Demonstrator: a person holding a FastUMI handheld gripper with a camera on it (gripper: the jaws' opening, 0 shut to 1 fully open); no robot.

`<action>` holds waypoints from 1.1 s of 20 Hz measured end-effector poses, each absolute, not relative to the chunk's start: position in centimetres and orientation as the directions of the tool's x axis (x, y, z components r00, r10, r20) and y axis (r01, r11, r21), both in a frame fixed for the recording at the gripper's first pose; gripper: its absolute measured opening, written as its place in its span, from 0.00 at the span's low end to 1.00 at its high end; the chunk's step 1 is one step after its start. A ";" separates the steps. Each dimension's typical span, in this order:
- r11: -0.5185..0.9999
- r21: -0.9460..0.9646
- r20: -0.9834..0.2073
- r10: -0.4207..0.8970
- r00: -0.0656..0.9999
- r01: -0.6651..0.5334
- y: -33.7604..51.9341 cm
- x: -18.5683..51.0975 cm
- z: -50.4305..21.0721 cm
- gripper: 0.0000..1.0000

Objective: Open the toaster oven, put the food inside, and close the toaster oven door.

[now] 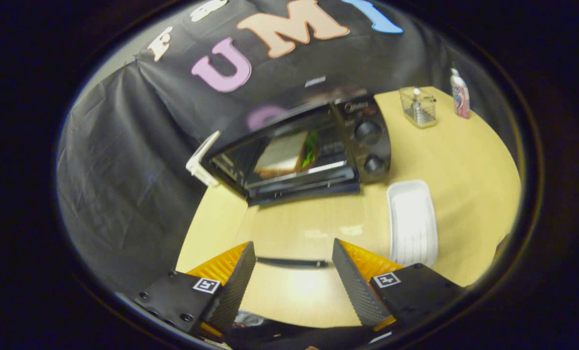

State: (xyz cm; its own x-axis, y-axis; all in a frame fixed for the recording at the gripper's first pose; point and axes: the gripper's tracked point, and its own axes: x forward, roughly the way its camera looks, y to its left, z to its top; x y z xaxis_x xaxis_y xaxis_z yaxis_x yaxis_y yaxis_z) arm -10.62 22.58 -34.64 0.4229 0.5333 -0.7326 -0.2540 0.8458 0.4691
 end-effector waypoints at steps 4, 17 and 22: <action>0.854 0.453 -0.781 0.519 0.348 -0.256 23.8 -13.5 -37.7 0.98; 0.901 0.343 -0.824 0.424 0.375 -0.263 24.0 -11.2 -41.3 0.97; 0.909 0.319 -0.808 0.409 0.424 -0.270 24.0 -10.6 -38.7 0.98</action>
State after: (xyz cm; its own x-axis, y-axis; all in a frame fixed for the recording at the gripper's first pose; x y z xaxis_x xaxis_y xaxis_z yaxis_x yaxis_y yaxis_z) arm -10.58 24.02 -38.69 0.4243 0.4094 -0.8077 -0.2700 0.9086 0.3188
